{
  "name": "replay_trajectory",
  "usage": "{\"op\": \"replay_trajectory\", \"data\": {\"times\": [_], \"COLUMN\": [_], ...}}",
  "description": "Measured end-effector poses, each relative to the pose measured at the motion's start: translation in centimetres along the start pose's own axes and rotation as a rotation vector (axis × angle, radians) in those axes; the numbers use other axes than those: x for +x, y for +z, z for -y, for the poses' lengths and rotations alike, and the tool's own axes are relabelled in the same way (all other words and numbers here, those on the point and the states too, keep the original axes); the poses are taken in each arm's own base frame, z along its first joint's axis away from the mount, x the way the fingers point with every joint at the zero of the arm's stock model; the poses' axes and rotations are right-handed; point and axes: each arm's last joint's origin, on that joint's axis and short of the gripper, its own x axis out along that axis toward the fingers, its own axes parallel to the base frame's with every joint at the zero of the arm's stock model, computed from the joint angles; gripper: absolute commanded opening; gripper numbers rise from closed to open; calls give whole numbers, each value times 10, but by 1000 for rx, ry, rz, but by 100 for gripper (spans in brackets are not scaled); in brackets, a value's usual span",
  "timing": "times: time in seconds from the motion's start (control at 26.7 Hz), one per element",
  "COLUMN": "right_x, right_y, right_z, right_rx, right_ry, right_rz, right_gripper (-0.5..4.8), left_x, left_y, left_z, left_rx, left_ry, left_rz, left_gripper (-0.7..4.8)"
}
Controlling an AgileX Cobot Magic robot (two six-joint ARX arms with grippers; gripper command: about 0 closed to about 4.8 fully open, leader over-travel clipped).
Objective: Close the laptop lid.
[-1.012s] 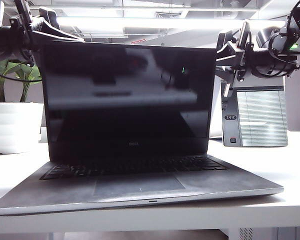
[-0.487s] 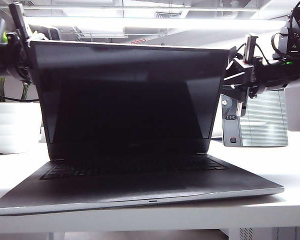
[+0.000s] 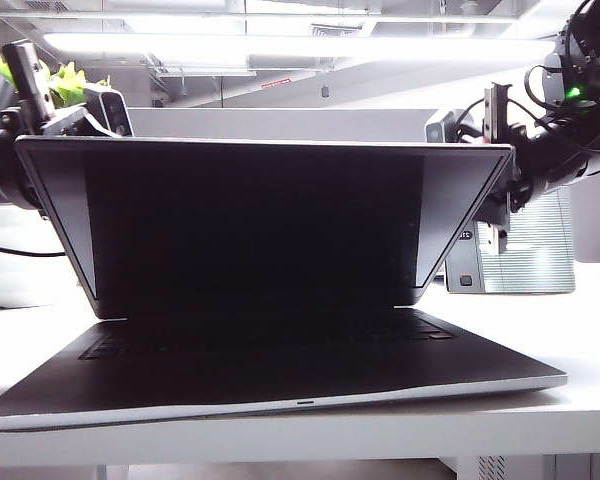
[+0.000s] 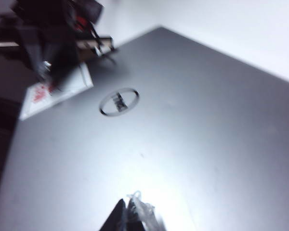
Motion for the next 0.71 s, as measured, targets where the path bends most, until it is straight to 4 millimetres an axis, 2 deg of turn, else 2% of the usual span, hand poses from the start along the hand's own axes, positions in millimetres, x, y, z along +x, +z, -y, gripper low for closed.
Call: {"op": "replay_trajectory", "data": {"times": [0.34, 0.52, 0.71], "right_x": [4, 12, 13], "right_y": [-8, -28, -30], "right_z": [-1, 11, 13], "right_rx": [61, 105, 98], "right_ry": [-56, -48, -48], "right_rz": [-94, -114, -111], "right_gripper": [-1, -1, -1], "left_x": [1, 2, 2], "left_y": [-13, -33, -33], "left_z": [-4, -11, -13], "left_rx": [-46, -165, -173], "left_ry": [13, 37, 88], "left_rz": [9, 20, 45], "left_gripper": [-5, -5, -5]}}
